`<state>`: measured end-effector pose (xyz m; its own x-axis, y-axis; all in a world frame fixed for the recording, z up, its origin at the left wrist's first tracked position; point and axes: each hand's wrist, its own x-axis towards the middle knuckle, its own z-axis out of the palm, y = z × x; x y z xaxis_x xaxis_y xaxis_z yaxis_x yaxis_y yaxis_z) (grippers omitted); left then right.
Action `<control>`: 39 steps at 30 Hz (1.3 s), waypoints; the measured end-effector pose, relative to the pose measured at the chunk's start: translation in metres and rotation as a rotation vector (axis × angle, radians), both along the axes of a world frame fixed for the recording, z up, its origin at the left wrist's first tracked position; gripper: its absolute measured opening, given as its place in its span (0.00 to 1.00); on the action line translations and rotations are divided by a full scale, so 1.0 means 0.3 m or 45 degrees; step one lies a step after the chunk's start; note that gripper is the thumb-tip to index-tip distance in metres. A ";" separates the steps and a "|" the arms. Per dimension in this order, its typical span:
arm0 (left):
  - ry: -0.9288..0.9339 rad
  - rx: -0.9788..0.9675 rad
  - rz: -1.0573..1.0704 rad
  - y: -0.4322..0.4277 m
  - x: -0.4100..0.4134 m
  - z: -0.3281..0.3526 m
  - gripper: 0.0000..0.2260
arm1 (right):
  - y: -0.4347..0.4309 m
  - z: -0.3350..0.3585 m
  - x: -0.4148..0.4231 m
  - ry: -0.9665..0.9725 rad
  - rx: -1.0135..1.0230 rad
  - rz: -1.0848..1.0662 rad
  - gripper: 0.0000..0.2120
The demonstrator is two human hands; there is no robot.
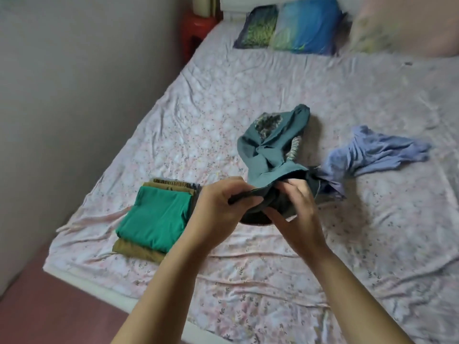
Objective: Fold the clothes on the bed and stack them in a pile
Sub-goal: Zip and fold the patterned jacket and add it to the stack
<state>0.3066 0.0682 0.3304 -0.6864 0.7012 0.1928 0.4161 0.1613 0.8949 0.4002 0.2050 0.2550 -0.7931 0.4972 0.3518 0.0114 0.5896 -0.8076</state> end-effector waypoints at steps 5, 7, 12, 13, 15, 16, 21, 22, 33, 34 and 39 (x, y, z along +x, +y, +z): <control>0.088 -0.099 -0.048 -0.073 -0.019 0.192 0.12 | 0.006 0.230 -0.025 0.166 -0.004 0.225 0.18; 0.109 -0.114 0.005 -0.107 -0.029 0.238 0.16 | -0.002 0.264 -0.056 0.060 -0.021 0.437 0.15; 0.162 -0.081 0.158 -0.188 -0.066 0.374 0.13 | -0.022 0.231 -0.145 -0.214 -0.320 0.533 0.06; 0.174 -0.055 0.193 -0.205 -0.075 0.402 0.10 | -0.015 0.214 -0.161 -0.266 -0.335 0.504 0.07; 0.197 -0.007 0.272 -0.240 -0.098 0.452 0.08 | 0.003 0.179 -0.193 -0.383 -0.338 0.406 0.09; 0.217 0.007 0.311 -0.257 -0.111 0.474 0.10 | 0.014 0.163 -0.206 -0.430 -0.338 0.365 0.10; 0.237 0.041 0.510 -0.325 -0.226 0.541 0.15 | 0.117 0.279 -0.268 -0.361 -0.194 0.125 0.15; 0.237 0.046 0.562 -0.325 -0.259 0.555 0.14 | 0.153 0.358 -0.281 -0.284 -0.131 0.041 0.14; 0.406 0.352 0.881 -0.142 -0.449 0.728 0.05 | 0.260 0.906 -0.176 0.166 0.595 -0.528 0.09; 0.434 0.290 0.867 -0.124 -0.454 0.718 0.05 | 0.287 0.844 -0.137 -0.078 0.634 -0.518 0.07; 0.362 0.243 0.751 -0.018 -0.460 0.654 0.06 | 0.350 0.729 -0.019 -0.333 0.255 -0.147 0.20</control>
<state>0.1685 0.0629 0.5267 -0.8476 0.1612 0.5056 0.5305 0.2832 0.7990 0.3945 0.3100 0.4737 -0.8117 0.5306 0.2440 0.2786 0.7190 -0.6367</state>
